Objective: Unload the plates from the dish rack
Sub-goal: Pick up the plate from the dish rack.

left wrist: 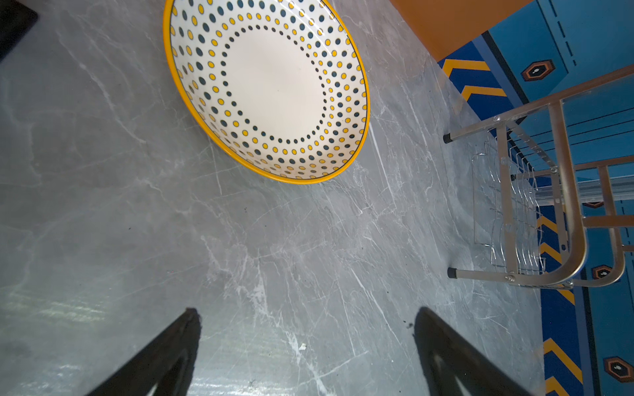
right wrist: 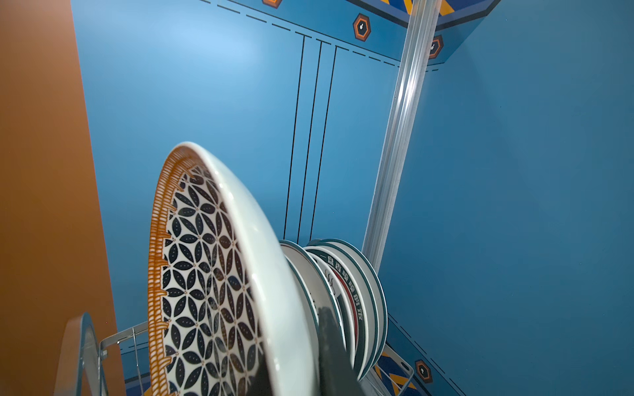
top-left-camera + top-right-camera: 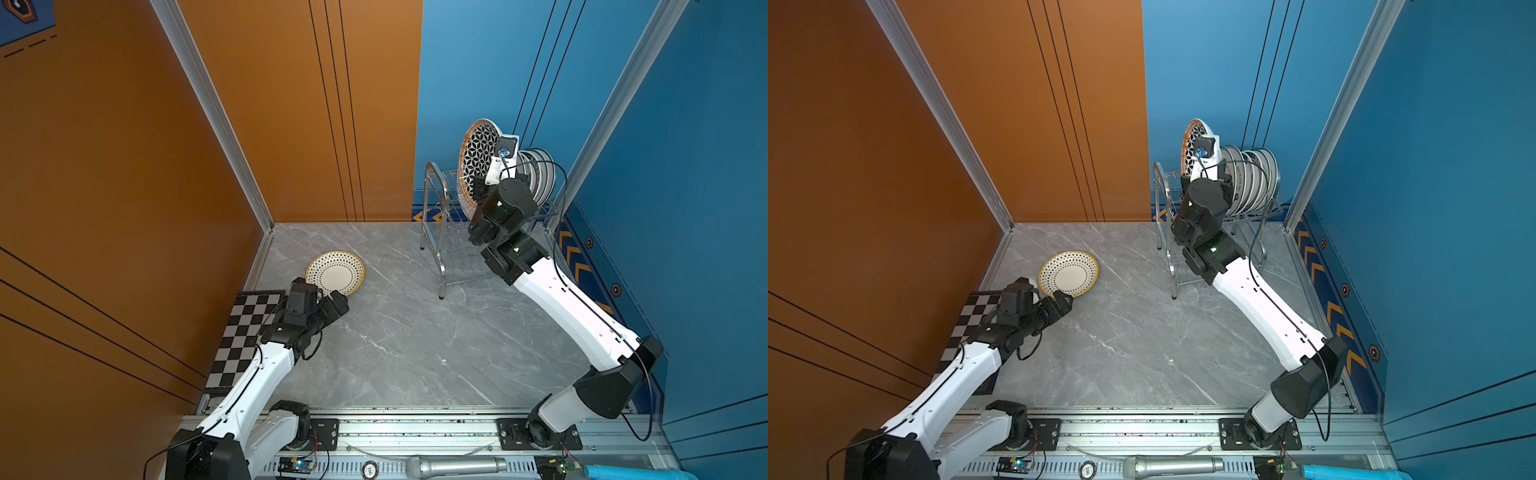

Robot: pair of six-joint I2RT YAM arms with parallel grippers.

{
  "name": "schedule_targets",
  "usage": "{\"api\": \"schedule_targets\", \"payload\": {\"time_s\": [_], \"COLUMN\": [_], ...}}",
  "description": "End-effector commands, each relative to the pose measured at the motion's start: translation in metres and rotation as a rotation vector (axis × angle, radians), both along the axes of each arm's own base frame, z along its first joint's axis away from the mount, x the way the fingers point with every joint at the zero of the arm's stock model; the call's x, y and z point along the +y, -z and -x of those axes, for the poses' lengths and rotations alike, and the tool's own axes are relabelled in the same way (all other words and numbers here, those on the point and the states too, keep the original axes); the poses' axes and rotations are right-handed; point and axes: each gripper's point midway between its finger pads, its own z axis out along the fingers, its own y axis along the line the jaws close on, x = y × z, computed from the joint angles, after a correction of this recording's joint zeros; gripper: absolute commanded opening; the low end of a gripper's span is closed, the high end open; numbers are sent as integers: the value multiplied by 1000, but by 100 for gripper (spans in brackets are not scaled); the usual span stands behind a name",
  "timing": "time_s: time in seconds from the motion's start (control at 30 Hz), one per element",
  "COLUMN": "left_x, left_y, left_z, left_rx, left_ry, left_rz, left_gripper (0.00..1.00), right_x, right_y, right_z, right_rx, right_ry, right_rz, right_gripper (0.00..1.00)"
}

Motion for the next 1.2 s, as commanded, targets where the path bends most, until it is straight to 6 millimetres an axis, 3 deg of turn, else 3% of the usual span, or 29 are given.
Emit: {"api": "schedule_targets", "payload": {"time_s": [0.0,0.5,0.77,1.0,1.17], "left_x": [-5,-26,-38,-48,-50], "left_y": [1,-11,-13,-14,-8], "left_z": [1,-5,-5,-4,-1], "left_rx": [-13,-90,-112,-144,-132], "left_ry": [32,124,176,217,233], "left_rz": [-9,32,43,47,46], "left_gripper": [98,98,98,98,98], "right_x": [-14,-35,-53,-52,-51], "right_y": [-39,-22,13,39,68], "right_z": [28,56,73,88,102], "right_rx": [-163,-156,-95,-36,48], "right_ry": [-70,-197,-272,-361,-419], "right_rz": [-150,-313,-442,-528,-591], "right_gripper": [0,0,0,0,0]}}
